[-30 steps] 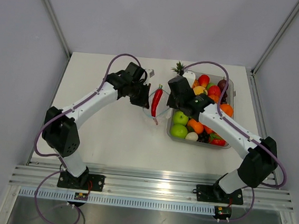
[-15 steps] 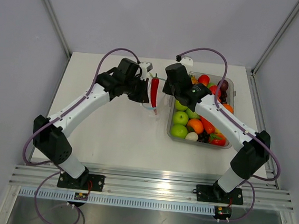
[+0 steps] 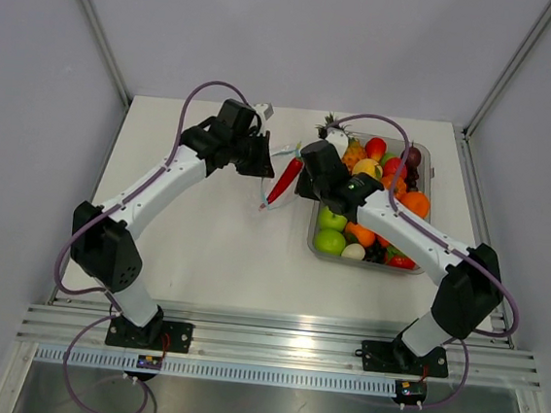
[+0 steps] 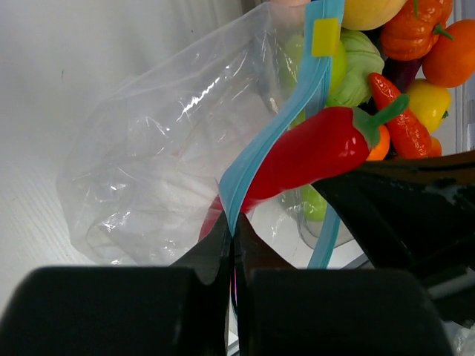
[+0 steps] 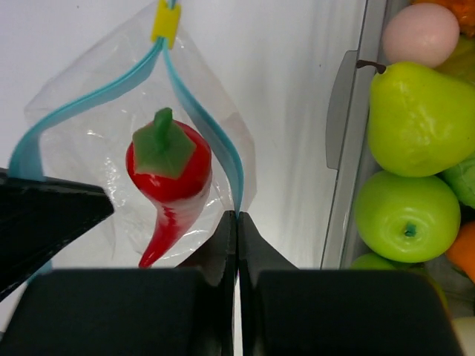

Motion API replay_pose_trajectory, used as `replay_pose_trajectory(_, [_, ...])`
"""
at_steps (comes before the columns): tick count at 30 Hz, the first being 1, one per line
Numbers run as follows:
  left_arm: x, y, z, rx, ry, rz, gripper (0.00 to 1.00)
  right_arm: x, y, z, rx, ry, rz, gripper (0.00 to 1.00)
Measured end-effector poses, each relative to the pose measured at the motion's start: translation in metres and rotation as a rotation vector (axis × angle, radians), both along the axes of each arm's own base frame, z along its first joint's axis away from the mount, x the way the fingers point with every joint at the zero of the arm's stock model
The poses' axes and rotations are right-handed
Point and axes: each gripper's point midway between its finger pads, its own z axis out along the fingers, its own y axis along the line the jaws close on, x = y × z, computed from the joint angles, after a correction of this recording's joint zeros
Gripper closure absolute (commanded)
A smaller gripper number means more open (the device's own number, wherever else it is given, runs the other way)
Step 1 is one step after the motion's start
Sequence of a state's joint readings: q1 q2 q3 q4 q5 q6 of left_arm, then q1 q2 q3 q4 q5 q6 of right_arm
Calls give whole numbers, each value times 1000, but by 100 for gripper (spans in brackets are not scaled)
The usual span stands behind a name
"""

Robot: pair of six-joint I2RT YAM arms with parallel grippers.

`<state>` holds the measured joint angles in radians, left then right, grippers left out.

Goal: Place the food in the zip-top bag and seal the zipper
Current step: Adjust the zipper food storage bag at the center of the board.

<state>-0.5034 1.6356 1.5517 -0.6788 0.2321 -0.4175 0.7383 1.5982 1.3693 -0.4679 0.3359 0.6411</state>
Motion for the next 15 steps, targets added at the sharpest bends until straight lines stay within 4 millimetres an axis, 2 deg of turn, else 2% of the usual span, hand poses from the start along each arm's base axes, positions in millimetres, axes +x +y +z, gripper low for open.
replay_pose_trajectory(3, [-1,-1,-3,7,19,-2,100,-2,5,5,17,-6,13,100])
replay_pose_trajectory(9, [4,-7,19,-31,-31,-14,100,-3,5,37,74,-67,16,100])
replay_pose_trajectory(11, [3,-9,17,-35,-22,-20,100,-2,5,41,81,-78,12,100])
replay_pose_trajectory(15, [-1,-7,-2,0,13,-13,100,-3,4,31,72,-58,3,100])
